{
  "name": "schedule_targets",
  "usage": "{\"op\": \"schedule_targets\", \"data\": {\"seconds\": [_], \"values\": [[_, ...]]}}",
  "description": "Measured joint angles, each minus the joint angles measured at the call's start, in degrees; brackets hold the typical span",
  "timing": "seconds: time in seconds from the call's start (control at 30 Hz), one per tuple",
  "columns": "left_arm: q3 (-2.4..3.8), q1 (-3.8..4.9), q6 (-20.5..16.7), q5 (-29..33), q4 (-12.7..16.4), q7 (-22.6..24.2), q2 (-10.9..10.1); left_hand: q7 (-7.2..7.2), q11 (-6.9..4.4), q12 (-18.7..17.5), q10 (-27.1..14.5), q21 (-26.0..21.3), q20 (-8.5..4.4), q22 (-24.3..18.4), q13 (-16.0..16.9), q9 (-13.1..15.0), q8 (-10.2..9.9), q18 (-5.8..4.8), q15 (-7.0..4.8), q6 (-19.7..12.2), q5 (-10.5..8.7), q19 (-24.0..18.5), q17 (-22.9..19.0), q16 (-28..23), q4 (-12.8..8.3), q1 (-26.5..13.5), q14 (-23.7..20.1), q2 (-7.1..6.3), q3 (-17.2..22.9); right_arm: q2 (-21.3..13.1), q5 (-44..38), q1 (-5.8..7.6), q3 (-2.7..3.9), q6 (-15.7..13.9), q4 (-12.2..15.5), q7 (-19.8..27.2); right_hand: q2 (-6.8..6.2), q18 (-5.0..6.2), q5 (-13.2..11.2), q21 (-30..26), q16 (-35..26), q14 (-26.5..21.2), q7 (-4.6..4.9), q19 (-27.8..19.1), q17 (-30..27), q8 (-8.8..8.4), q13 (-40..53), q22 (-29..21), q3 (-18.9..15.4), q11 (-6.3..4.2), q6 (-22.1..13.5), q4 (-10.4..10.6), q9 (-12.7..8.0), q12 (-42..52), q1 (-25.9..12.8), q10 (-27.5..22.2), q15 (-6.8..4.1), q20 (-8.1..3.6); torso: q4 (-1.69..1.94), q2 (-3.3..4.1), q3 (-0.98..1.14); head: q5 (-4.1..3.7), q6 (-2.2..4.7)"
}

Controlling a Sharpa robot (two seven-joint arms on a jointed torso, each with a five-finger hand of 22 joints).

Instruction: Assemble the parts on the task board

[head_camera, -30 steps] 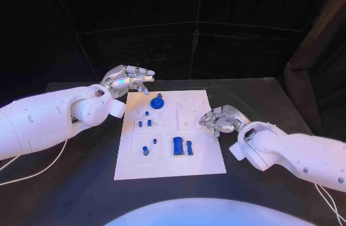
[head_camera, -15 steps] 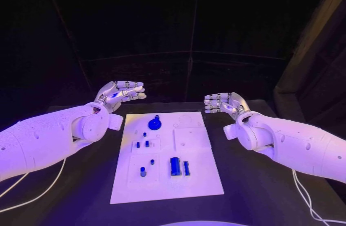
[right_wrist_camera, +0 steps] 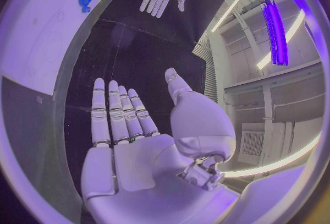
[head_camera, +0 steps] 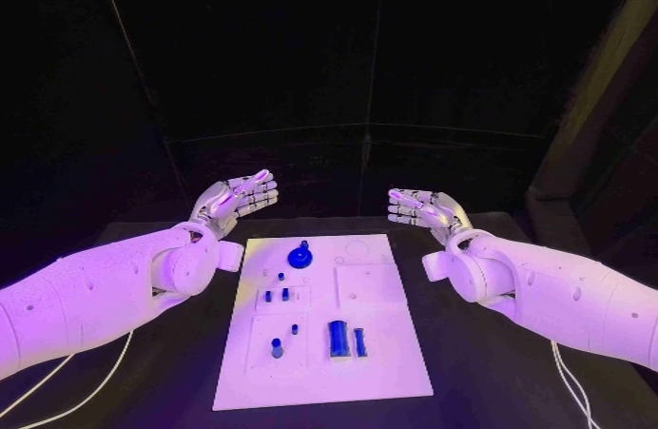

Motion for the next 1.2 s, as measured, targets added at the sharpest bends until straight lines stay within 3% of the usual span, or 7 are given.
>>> {"op": "schedule_targets", "data": {"seconds": [0.2,0.37,0.5,0.57,0.7,0.87,1.2], "values": [[1.58,-1.74,-4.5,-0.1,5.0,0.0,-0.5,-1.88,-1.73,-3.4,-9.4,-1.3,-2.66,-2.0,-0.7,-0.7,-0.5,-1.75,-2.23,-9.1,-0.48,-7.4,-2.6,-2.0,0.2,-12.0,-8.6,1.00,-2.6,-2.2,2.2,-0.04,-0.35,-4.3,7.9,1.0,-0.43,-1.76,-3.3,-1.7,-0.8,-10.9,-1.87,-10.3,-3.2,-0.64,-0.6,-0.7,-1.8,-2.81,-8.9,2.9,-0.9,-0.8,-11.9,-9.9,-1.74,-2.01,1.96,-0.19,1.25,0.27,1.81],[3.47,-3.93,-11.9,-0.3,11.4,0.0,-0.9,-3.73,-4.20,-4.6,-15.2,-1.9,-4.31,-4.7,-0.8,-0.9,-0.8,-2.62,-4.69,-14.7,-0.48,-11.9,-4.8,-3.3,0.3,-19.4,-13.9,1.31,-4.3,-4.4,5.8,-0.06,-0.69,-10.3,15.6,2.7,-0.55,-2.35,-4.5,-4.2,-1.1,-17.7,-3.83,-16.7,-4.6,-0.66,-0.8,-0.9,-4.2,-4.78,-14.4,4.7,-1.1,-1.0,-19.2,-16.1,-2.25,-3.24,2.75,-0.28,1.77,0.32,2.22],[4.62,-5.37,-18.1,-0.5,15.7,0.0,-1.1,-5.78,-5.79,-5.0,-19.1,-2.0,-5.45,-5.7,-0.9,-0.9,-0.8,-3.68,-5.70,-18.5,-0.48,-14.9,-5.6,-5.6,0.4,-24.4,-17.4,1.42,-5.3,-5.6,8.3,-0.09,-0.85,-14.7,19.3,4.1,-0.58,-2.73,-4.8,-5.8,-1.1,-22.2,-5.85,-20.9,-5.1,-0.66,-0.9,-1.0,-5.8,-5.43,-18.1,5.4,-1.2,-1.0,-24.1,-20.2,-2.44,-5.56,2.97,-0.30,1.90,0.32,2.26],[5.12,-5.91,-21.3,-0.7,17.4,0.0,-1.3,-6.45,-6.28,-5.0,-20.8,-2.0,-5.92,-6.0,-0.9,-0.9,-0.8,-5.20,-5.94,-20.2,-0.48,-16.3,-5.8,-6.5,0.4,-26.6,-19.0,1.44,-5.8,-5.9,9.4,-0.10,-0.88,-16.6,20.3,4.7,-0.60,-4.09,-4.9,-6.3,-1.1,-24.2,-6.48,-22.9,-5.3,-0.66,-0.9,-1.0,-6.2,-5.66,-19.8,5.7,-1.2,-1.0,-26.3,-22.1,-2.49,-6.51,3.02,-0.30,1.93,0.33,2.27],[5.68,-6.62,-26.1,-0.8,19.5,0.1,-1.4,-7.28,-6.88,-5.3,-24.0,-2.0,-8.24,-6.5,-0.9,-1.0,-1.0,-6.26,-6.41,-23.3,-0.71,-18.9,-6.2,-7.7,0.4,-30.8,-22.0,1.49,-8.0,-6.1,10.9,-0.11,-0.89,-18.9,21.0,5.5,-0.61,-5.90,-5.2,-6.8,-1.3,-27.8,-7.22,-26.2,-5.4,-0.87,-0.9,-1.0,-6.7,-5.93,-22.7,5.9,-1.2,-1.0,-30.2,-25.4,-2.56,-7.62,3.08,-0.31,1.97,0.33,2.27],[5.87,-6.89,-29.7,-1.0,20.4,0.1,-1.5,-7.75,-7.26,-5.3,-27.1,-2.2,-10.29,-6.6,-0.9,-1.0,-1.0,-7.16,-6.60,-26.4,-0.71,-21.1,-6.3,-8.2,0.4,-34.7,-24.8,1.51,-9.9,-6.1,11.8,-0.11,-0.90,-20.2,21.0,6.1,-0.63,-7.16,-5.2,-7.0,-1.3,-31.5,-7.69,-29.8,-5.5,-0.88,-0.9,-1.0,-7.1,-6.05,-25.8,6.0,-1.3,-1.3,-34.3,-28.8,-2.64,-8.29,3.09,-0.31,1.98,0.33,2.27],[5.89,-6.89,-32.1,-1.1,20.4,0.1,-1.5,-8.09,-7.44,-5.3,-31.6,-2.2,-11.51,-6.7,-0.9,-1.0,-1.0,-7.15,-6.70,-30.8,-0.71,-24.6,-6.4,-8.4,0.4,-40.5,-29.0,1.54,-11.0,-6.1,12.6,-0.11,-0.90,-21.3,21.0,6.6,-0.61,-7.13,-5.2,-7.2,-1.3,-36.8,-7.97,-34.7,-5.6,-0.88,-0.9,-1.0,-7.2,-6.23,-30.1,6.1,-1.3,-1.3,-39.9,-33.5,-2.58,-8.69,3.10,-0.31,1.99,0.34,2.27]]}}
